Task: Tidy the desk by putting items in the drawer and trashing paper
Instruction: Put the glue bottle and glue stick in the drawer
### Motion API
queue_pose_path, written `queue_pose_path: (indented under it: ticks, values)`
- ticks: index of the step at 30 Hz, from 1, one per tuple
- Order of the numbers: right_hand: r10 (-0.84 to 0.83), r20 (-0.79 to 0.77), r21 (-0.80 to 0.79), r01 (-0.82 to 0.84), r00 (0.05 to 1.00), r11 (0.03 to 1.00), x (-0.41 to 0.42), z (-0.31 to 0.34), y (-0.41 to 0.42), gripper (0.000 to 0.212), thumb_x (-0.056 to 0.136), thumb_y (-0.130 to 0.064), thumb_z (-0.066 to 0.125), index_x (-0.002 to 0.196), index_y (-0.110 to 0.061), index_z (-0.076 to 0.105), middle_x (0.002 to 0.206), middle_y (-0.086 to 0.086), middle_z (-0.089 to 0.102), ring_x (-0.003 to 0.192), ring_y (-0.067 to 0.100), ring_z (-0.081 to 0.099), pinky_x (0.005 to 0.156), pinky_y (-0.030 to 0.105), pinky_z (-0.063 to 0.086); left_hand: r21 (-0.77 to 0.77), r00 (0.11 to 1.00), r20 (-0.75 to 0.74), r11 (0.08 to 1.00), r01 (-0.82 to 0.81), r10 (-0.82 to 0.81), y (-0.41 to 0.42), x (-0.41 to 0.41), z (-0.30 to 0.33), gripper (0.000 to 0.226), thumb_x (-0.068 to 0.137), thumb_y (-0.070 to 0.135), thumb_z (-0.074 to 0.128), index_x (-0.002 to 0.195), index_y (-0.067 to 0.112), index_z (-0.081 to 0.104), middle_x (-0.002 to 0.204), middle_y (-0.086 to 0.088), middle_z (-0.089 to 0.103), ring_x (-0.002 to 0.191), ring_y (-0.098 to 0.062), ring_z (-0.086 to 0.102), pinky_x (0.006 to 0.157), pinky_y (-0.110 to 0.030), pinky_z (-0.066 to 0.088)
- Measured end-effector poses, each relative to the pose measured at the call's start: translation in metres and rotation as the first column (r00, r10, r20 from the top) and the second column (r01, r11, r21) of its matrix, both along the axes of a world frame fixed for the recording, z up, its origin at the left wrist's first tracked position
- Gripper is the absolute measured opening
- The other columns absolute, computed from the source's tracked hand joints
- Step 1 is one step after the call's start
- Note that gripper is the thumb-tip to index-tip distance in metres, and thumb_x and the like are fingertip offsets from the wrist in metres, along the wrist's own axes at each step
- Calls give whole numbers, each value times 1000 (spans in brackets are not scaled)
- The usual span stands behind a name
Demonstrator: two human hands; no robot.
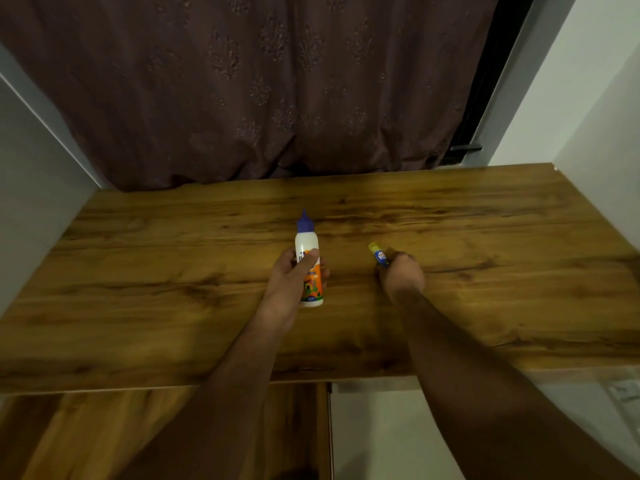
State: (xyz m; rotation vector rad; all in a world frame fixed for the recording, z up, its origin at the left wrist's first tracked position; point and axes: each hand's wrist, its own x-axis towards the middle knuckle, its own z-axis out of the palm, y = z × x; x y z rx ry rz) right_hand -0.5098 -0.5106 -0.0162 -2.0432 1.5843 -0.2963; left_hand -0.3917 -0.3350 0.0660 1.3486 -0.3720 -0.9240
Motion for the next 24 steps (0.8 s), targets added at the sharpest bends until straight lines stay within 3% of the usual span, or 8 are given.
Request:
queue_pose_path:
  ticks: [3, 5, 8, 10, 17, 24]
  values:
    - [-56, 201, 17, 53, 978, 998, 2, 3, 13, 27, 88, -25, 65, 113, -13, 68, 105, 10, 71, 98, 31, 65, 78, 32, 48, -13, 1000, 15, 1000, -5, 5, 9, 5, 3, 9, 95, 21, 57, 103, 17, 58, 83, -3, 67, 73, -16, 65, 70, -34, 53]
    - [-134, 390, 102, 102, 911, 990, 6, 12, 29, 20, 87, -19, 67, 105, -11, 69, 92, 8, 71, 87, 28, 65, 73, 29, 47, -20, 1000, 14, 1000, -2, 3, 16, 9, 7, 9, 95, 22, 57, 103, 17, 58, 83, -4, 68, 74, -17, 64, 70, -35, 53]
    - [-229, 678, 268, 55, 699, 962, 11, 37, 73, 13, 89, -9, 66, 101, -7, 68, 75, 1, 62, 67, 14, 57, 58, 26, 43, -37, 1000, 13, 999, 12, -12, 28, 16, 15, 14, 95, 23, 58, 107, 17, 58, 86, -4, 69, 77, -17, 66, 72, -36, 54]
    - [-261, 770, 341, -30, 582, 940, 13, 55, 104, 9, 91, -10, 65, 99, -11, 68, 75, 0, 61, 65, 9, 56, 53, 24, 45, -65, 1000, 11, 998, 26, -26, 39, 20, 21, 17, 95, 23, 58, 110, 17, 58, 89, -5, 69, 77, -17, 66, 73, -37, 53]
    - [-240, 889, 329, -178, 390, 927, 23, 116, 196, 18, 91, -4, 62, 109, -4, 62, 82, 4, 66, 70, 8, 69, 54, 21, 51, -171, 995, 8, 981, 97, -97, 96, 41, 48, 12, 94, 22, 58, 105, 18, 61, 88, -5, 69, 79, -19, 65, 75, -38, 52]
    - [-229, 884, 318, -164, 408, 934, 23, 123, 275, 12, 91, -1, 60, 95, -13, 61, 83, 5, 66, 71, 9, 70, 57, 24, 53, -187, 984, -27, 968, 166, -174, 165, 51, 38, 14, 95, 19, 57, 107, 14, 60, 89, -5, 70, 75, -16, 67, 65, -31, 55]
